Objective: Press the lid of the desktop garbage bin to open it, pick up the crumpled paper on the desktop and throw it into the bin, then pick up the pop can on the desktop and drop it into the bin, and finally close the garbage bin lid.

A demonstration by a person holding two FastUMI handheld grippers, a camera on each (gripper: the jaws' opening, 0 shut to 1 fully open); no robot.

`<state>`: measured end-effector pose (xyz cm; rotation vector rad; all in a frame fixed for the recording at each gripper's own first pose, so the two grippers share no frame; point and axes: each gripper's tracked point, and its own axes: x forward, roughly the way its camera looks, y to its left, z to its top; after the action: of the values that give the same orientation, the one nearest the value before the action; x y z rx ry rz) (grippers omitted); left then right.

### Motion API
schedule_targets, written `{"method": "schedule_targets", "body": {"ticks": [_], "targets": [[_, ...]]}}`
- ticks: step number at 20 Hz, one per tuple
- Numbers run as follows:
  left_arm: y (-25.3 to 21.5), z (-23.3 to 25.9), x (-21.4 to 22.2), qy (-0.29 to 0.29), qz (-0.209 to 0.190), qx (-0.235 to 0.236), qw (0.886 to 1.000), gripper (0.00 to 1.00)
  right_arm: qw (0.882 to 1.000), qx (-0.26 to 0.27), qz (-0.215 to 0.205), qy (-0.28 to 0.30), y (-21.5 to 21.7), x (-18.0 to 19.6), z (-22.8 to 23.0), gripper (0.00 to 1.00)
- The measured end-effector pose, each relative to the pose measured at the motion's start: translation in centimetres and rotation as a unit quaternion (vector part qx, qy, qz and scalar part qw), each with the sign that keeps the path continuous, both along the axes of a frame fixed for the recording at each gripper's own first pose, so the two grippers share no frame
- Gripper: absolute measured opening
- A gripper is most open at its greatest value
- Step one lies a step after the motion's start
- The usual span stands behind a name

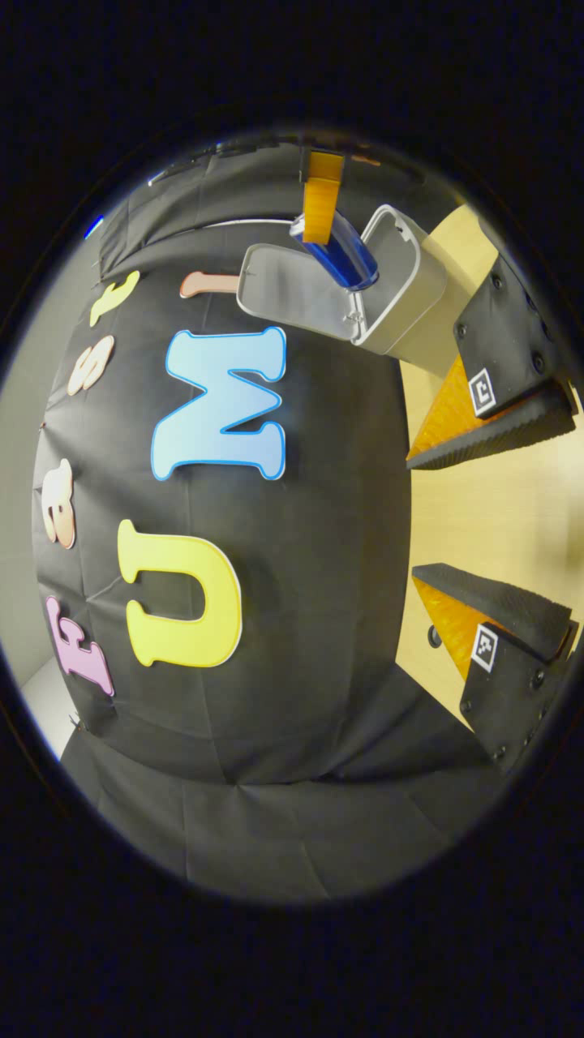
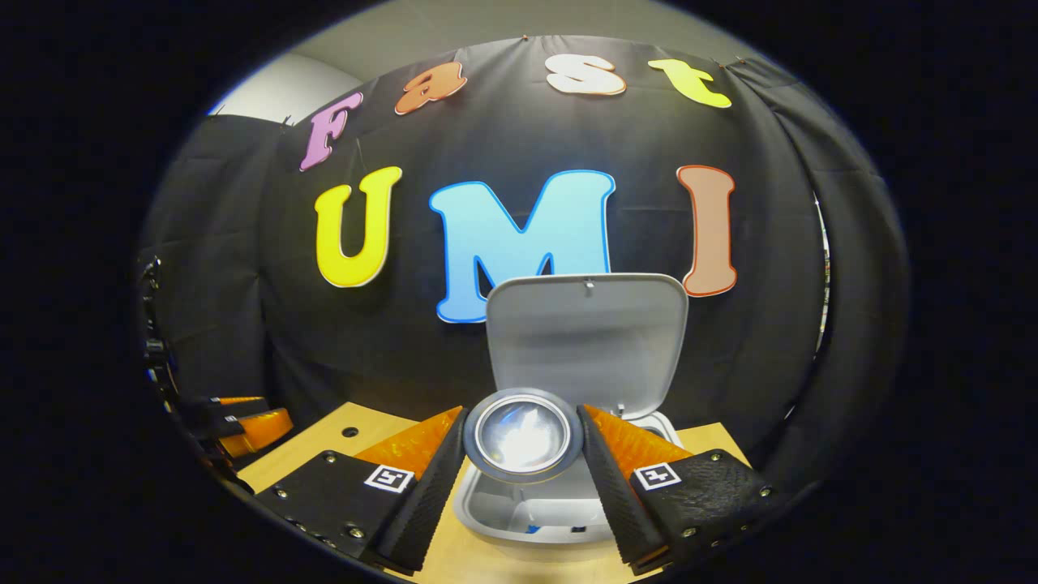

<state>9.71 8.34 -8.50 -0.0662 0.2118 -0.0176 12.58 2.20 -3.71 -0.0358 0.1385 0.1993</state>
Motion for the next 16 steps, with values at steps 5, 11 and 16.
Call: {"method": "schedule_targets", "body": {"ticks": [5,11,16], "targets": [[0.0,-0.2,-0.1,0.003,0.000,0.009,1.000,0.79,0.998,-0.028,-0.038,0.048,-2.8,2.1,-4.3,0.84],[-0.2,-0.6,-0.1,0.008,0.001,0.015,1.000,0.77,0.994,-0.039,-0.047,0.088,-3.7,3.3,-8.1,0.84],[-0.2,-1.1,0.0,0.014,0.003,0.017,1.000,0.77,0.992,-0.035,-0.053,0.109,-4.3,3.8,-9.6,0.84]]}}
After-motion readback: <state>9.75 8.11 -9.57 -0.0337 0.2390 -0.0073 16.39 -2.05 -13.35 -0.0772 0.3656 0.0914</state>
